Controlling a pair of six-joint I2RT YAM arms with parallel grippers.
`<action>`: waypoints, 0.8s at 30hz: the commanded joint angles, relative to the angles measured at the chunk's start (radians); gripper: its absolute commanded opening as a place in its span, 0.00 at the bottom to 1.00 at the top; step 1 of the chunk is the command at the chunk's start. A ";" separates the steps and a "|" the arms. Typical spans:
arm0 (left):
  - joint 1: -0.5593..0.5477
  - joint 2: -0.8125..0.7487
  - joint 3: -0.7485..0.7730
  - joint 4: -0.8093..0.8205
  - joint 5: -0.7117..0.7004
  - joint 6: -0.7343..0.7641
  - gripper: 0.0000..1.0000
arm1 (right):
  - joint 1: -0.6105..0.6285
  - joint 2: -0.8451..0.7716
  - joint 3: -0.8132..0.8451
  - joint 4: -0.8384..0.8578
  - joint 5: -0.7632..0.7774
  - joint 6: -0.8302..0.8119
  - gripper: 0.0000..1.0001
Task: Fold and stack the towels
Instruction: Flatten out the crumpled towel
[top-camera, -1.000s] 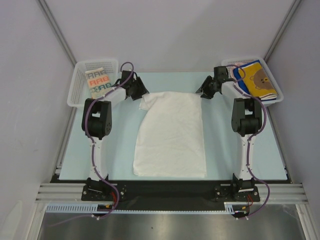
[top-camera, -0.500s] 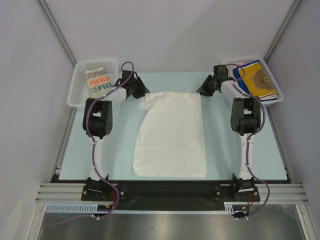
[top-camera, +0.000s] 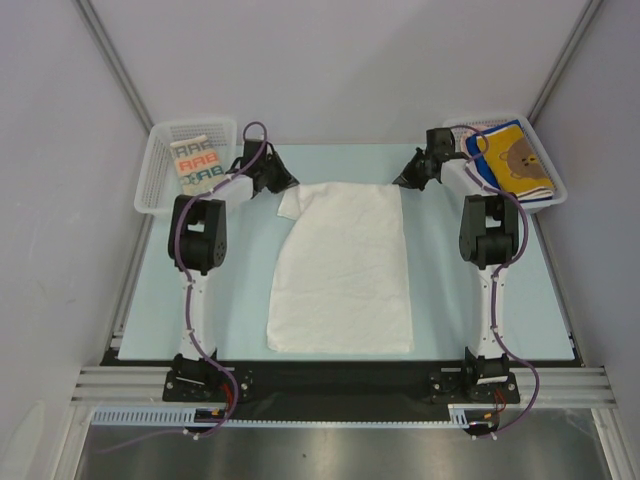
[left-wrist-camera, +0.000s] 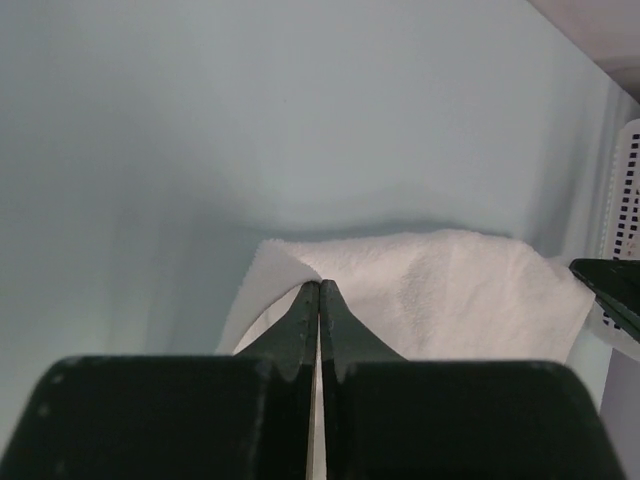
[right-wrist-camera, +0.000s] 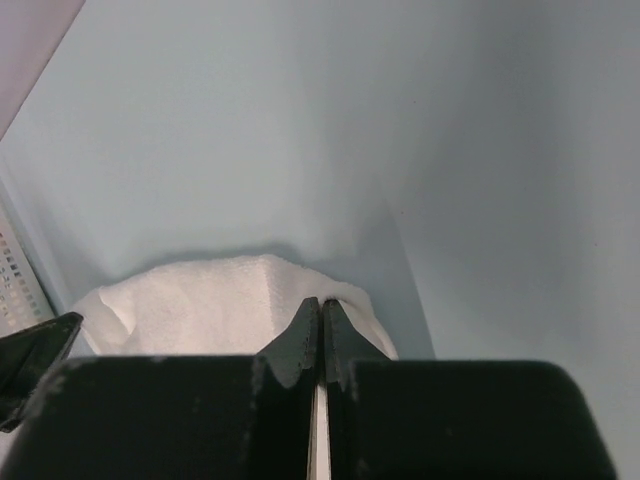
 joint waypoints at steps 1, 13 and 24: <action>0.022 -0.062 0.035 0.108 0.059 0.009 0.00 | -0.008 -0.061 0.015 0.045 0.002 -0.051 0.00; 0.102 -0.130 0.015 0.357 0.388 0.065 0.00 | -0.015 -0.256 -0.179 0.193 0.039 -0.151 0.00; 0.143 -0.125 0.018 0.447 0.612 0.041 0.00 | -0.015 -0.374 -0.321 0.282 0.033 -0.197 0.00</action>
